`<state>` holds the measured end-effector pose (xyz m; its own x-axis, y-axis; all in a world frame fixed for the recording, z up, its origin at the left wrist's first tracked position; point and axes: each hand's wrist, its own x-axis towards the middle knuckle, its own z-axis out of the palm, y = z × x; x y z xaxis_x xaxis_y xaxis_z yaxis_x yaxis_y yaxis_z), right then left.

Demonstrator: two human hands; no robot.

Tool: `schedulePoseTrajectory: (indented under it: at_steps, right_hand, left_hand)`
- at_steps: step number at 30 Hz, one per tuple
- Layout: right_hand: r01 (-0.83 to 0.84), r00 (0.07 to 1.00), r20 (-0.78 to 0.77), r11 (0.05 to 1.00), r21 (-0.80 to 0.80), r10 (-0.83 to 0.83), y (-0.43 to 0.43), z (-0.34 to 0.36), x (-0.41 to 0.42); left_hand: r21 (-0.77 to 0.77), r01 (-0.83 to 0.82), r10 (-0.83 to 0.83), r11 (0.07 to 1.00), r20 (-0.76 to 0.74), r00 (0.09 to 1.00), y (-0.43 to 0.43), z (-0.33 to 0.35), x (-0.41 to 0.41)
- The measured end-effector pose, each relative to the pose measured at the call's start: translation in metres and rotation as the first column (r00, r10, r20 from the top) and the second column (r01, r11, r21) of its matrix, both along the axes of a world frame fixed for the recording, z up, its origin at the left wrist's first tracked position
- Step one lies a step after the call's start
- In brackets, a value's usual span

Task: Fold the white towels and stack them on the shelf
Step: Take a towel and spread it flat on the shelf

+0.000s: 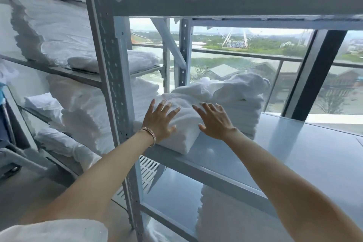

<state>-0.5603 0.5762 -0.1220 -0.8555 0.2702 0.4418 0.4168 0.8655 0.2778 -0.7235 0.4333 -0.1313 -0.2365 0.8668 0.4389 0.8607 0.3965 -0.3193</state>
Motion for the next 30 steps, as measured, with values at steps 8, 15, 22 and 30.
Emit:
schedulePoseTrajectory:
  at_steps: [8, 15, 22, 30]
  right_hand:
    - [0.124, 0.977, 0.179, 0.991, -0.049, -0.113, 0.043, -0.022, -0.057]
    - [-0.056, 0.997, 0.045, 0.985, -0.163, 0.065, 0.064, -0.043, -0.075]
    - [-0.191, 0.977, -0.117, 0.974, -0.120, 0.177, 0.067, -0.045, -0.056]
    - [-0.171, 0.968, -0.204, 0.979, -0.111, 0.146, 0.064, -0.031, 0.024]
  left_hand:
    - [-0.148, 0.243, -0.240, 0.959, 0.038, 0.970, 0.031, -0.032, -0.064]
    - [-0.022, 0.385, -0.377, 0.923, 0.161, 0.912, 0.052, -0.045, -0.071]
    - [0.092, 0.502, -0.510, 0.860, 0.147, 0.848, 0.063, -0.041, -0.058]
    - [0.145, 0.532, -0.551, 0.834, 0.172, 0.817, 0.077, -0.028, 0.017]
